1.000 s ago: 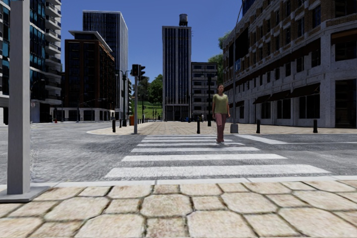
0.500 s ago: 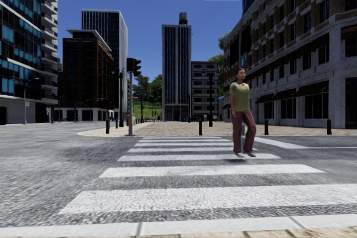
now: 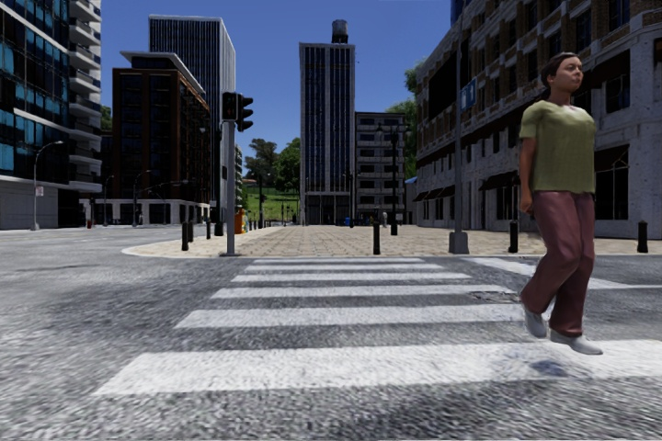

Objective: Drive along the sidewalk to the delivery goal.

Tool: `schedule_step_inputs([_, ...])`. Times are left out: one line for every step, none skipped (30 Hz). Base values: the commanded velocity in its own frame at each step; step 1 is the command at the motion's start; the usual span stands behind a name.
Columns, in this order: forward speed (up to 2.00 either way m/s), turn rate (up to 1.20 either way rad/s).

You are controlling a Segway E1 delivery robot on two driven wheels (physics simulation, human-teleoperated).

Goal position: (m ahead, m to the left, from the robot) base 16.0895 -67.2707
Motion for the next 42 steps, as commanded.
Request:
schedule_step_inputs([2.0,0.0])
schedule_step_inputs([2.0,0.0])
schedule_step_inputs([2.0,0.0])
schedule_step_inputs([2.0,0.0])
schedule_step_inputs([2.0,0.0])
schedule_step_inputs([2.0,0.0])
schedule_step_inputs([2.0,0.0])
schedule_step_inputs([2.0,0.0])
schedule_step_inputs([2.0,0.0])
schedule_step_inputs([2.0,0.0])
schedule_step_inputs([2.0,0.0])
schedule_step_inputs([2.0,0.0])
schedule_step_inputs([2.0,0.0])
schedule_step_inputs([2.0,0.0])
schedule_step_inputs([2.0,0.0])
schedule_step_inputs([2.0,0.0])
schedule_step_inputs([2.0,0.0])
schedule_step_inputs([2.0,0.0])
schedule_step_inputs([2.0,0.0])
schedule_step_inputs([2.0,0.0])
schedule_step_inputs([2.0,0.0])
schedule_step_inputs([2.0,0.0])
schedule_step_inputs([2.0,0.0])
schedule_step_inputs([2.0,0.0])
schedule_step_inputs([2.0,0.0])
schedule_step_inputs([2.0,0.0])
schedule_step_inputs([2.0,0.0])
schedule_step_inputs([2.0,0.0])
schedule_step_inputs([2.0,0.0])
schedule_step_inputs([2.0,0.0])
schedule_step_inputs([2.0,0.0])
schedule_step_inputs([2.0,0.0])
schedule_step_inputs([2.0,0.0])
schedule_step_inputs([2.0,0.0])
schedule_step_inputs([2.0,0.0])
schedule_step_inputs([2.0,0.0])
schedule_step_inputs([2.0,0.0])
schedule_step_inputs([2.0,0.0])
schedule_step_inputs([2.0,0.0])
schedule_step_inputs([2.0,0.0])
schedule_step_inputs([2.0,0.0])
schedule_step_inputs([2.0,0.0])
